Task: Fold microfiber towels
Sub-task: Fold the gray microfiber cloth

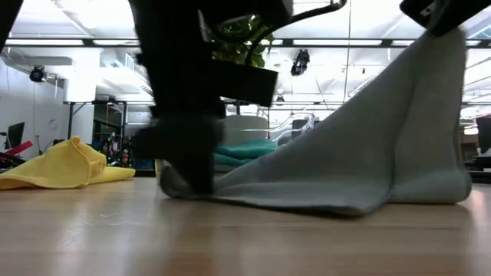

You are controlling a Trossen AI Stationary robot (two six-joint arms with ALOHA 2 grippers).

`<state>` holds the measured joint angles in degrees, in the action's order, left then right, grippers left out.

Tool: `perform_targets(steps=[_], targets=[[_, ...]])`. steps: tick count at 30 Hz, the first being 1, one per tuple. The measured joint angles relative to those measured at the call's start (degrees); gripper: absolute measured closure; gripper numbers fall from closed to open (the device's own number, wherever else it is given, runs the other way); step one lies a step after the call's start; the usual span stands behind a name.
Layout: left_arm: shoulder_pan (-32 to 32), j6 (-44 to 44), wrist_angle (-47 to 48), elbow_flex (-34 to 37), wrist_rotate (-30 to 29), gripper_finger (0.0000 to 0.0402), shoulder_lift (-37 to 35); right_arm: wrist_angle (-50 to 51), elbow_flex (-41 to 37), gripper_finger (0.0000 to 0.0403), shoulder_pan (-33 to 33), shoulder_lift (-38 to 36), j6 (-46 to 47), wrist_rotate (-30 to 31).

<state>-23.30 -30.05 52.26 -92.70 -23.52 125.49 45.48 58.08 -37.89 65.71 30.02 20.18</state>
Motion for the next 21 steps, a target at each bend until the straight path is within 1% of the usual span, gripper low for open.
perform_targets(steps=[3, 7, 11, 15, 18, 21], targets=[[-0.7, 3.6, 2.6, 0.3, 2.1, 0.0398, -1.6, -0.8, 0.4, 0.0394, 0.1, 3.3, 0.0, 5.6], [-1.3, 7.7, 2.7, 0.5, 2.5, 0.0398, -4.9, -1.0, 0.6, 0.0394, 0.9, 6.1, 0.0, 12.1], [-1.4, 8.2, 0.5, 0.4, 3.7, 0.0398, -6.4, -1.2, 0.5, 0.0394, 2.0, 8.3, 0.0, 12.9], [-1.8, 8.5, -4.0, -0.1, 7.3, 0.0396, -7.3, -1.3, 0.5, 0.0394, 2.2, 9.6, 0.0, 13.0], [-2.1, 8.1, -3.8, -0.2, 8.7, 0.0382, -7.7, -1.4, 0.5, 0.0394, 2.2, 10.3, 0.0, 13.0], [-2.2, 7.9, -2.1, 0.0, 9.3, 0.0357, -7.6, -1.5, 0.5, 0.0394, 2.2, 10.7, 0.0, 13.0]])
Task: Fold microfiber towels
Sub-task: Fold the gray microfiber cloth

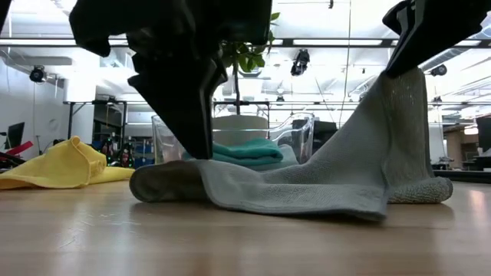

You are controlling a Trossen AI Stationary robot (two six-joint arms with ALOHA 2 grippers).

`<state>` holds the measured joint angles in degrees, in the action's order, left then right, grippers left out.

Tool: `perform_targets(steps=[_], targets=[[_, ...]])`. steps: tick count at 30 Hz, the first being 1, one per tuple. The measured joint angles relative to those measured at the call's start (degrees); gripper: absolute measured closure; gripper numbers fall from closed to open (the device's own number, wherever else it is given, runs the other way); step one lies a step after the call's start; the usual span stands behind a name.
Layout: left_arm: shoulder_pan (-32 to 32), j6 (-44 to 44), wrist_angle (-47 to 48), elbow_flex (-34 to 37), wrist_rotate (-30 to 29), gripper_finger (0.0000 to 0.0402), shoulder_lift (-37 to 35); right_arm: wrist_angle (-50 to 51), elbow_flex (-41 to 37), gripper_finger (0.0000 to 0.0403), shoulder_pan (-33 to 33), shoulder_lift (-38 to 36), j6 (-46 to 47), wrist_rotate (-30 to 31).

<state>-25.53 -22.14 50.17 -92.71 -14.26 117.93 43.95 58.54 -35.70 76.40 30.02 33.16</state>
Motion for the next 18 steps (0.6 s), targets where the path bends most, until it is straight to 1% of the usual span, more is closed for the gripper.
perform_targets(steps=[5, 10, 12, 14, 16, 18], targets=[[0.4, -3.9, 2.7, 0.1, -0.5, 0.0299, 0.0, 0.0, -0.1, 0.0394, 0.0, 0.4, 0.6, -0.1], [0.3, 0.4, 2.9, -0.3, -0.7, 0.0247, -0.3, 0.4, -0.3, 0.0394, 0.0, 0.2, 2.1, -0.3], [0.3, 2.6, 4.2, -0.3, -0.7, 0.0235, -0.9, 0.7, -0.4, 0.0394, 0.0, 0.1, 2.8, -0.6], [0.3, 3.2, 5.9, -0.4, -0.7, 0.0228, -1.9, 0.6, -0.5, 0.0394, 0.0, 0.0, 3.5, -0.7], [0.5, 2.9, 8.7, -0.4, -0.7, 0.0226, -3.1, 0.7, -0.5, 0.0394, 0.0, 0.0, 4.1, -1.4], [0.7, 0.6, 10.8, -0.4, -0.8, 0.0226, -4.1, 0.7, -0.7, 0.0394, -0.1, 0.0, 4.8, -2.1]])
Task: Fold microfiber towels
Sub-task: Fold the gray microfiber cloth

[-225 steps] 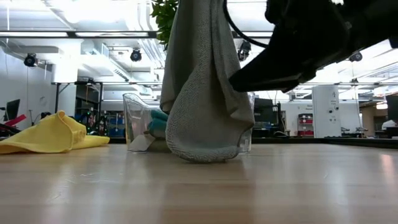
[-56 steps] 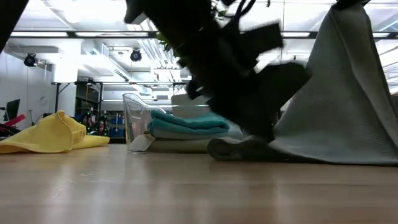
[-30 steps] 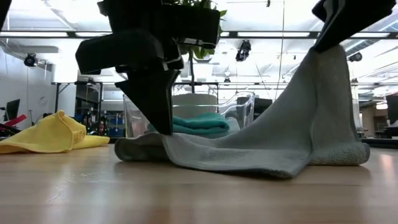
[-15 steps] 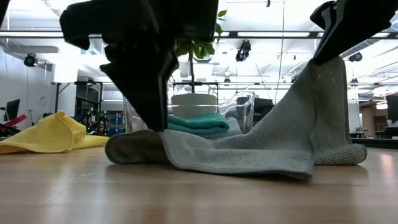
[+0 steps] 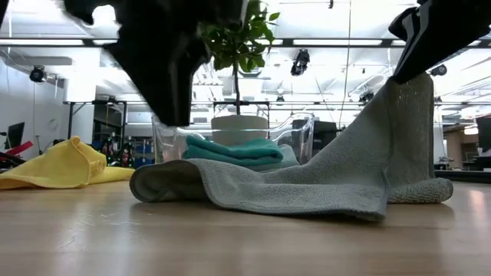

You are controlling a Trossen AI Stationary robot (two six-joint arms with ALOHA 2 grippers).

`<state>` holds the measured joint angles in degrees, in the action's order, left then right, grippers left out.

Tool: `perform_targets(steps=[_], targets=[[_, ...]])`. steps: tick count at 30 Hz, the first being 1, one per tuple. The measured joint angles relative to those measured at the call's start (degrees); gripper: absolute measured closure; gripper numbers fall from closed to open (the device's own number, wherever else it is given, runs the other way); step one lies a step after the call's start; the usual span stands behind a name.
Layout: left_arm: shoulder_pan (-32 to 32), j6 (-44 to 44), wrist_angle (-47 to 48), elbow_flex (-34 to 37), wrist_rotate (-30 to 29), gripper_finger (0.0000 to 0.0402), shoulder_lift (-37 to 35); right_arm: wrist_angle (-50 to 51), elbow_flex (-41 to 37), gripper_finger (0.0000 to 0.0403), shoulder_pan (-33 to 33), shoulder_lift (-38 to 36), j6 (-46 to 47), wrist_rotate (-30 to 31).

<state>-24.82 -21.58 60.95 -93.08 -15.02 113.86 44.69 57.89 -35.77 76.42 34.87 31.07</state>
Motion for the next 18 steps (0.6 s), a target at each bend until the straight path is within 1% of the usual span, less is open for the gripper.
perform_targets(steps=[3, 5, 7, 10, 13, 15, 18], targets=[[0.0, -4.0, -2.6, 0.0, -0.1, 0.0226, -1.7, 0.0, -0.2, 0.0394, -0.2, 0.2, 1.4, -0.1], [-0.6, -5.1, -8.4, 0.0, -0.6, 0.0226, -2.2, -0.1, -0.5, 0.0394, -0.2, 0.2, 1.6, -0.1], [-1.8, -5.1, -15.2, 0.0, -2.4, 0.0226, -1.9, 0.0, -0.8, 0.0394, -0.2, 0.2, 1.6, -0.2], [-3.1, -3.8, -25.8, 0.0, -4.7, 0.0226, 0.0, -0.1, -1.0, 0.0394, -0.2, 0.2, 1.6, -0.2], [-4.0, -1.9, -33.1, 0.0, -7.8, 0.0226, 2.1, -0.2, -1.0, 0.0394, -0.2, 0.2, 1.6, -0.6], [-4.4, -1.1, -35.6, 0.0, -9.3, 0.0226, 3.3, -0.3, -1.0, 0.0394, -0.2, 0.2, 1.7, -1.3], [-4.7, 0.3, -40.2, 0.0, -9.5, 0.0226, 5.4, -0.5, -1.0, 0.0394, -0.2, 0.2, 2.1, -1.5]])
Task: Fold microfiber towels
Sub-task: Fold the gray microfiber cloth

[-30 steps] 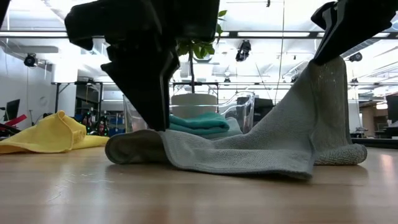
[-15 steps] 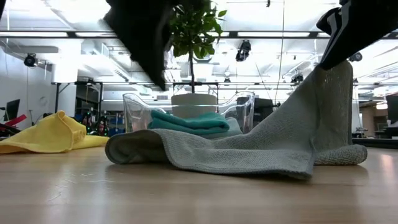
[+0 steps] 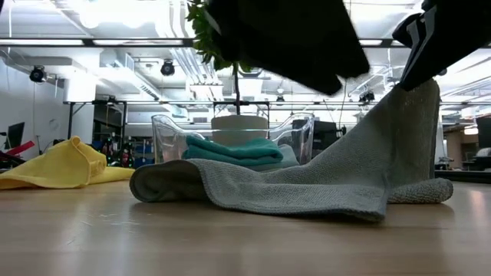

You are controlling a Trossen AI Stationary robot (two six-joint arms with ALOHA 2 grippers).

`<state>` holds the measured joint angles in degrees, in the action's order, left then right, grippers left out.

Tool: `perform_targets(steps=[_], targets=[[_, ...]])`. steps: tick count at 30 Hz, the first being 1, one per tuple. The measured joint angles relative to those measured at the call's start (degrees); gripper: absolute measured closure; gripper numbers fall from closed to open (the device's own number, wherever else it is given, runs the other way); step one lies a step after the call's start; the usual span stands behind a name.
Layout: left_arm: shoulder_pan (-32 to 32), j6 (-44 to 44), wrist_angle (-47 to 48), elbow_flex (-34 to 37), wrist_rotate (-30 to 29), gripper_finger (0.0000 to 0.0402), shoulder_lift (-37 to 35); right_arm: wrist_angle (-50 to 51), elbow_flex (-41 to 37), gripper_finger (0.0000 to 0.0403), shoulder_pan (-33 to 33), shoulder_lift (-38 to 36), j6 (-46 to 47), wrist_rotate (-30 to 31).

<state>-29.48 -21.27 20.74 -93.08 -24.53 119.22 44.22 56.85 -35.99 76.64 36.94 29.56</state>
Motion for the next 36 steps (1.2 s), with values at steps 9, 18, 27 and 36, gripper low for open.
perform_targets(steps=[9, 18, 27, 36], targets=[[-0.2, 2.2, -3.7, 0.1, 0.9, 0.0226, 6.2, -0.4, -0.1, 0.0394, 0.0, 0.0, 0.1, 0.0], [-0.1, 0.8, -6.3, 0.2, 1.7, 0.0216, 9.2, -0.3, -0.2, 0.0394, 0.0, 0.0, 0.0, 0.0], [0.3, 0.6, -6.4, 1.6, -1.1, 0.0194, 9.6, -0.4, -0.3, 0.0394, 0.0, 0.0, 0.0, 0.0], [0.2, 0.0, -7.9, 1.4, -1.6, 0.0222, 12.0, -0.5, -0.3, 0.0394, 0.0, 0.0, 0.0, 0.0]])
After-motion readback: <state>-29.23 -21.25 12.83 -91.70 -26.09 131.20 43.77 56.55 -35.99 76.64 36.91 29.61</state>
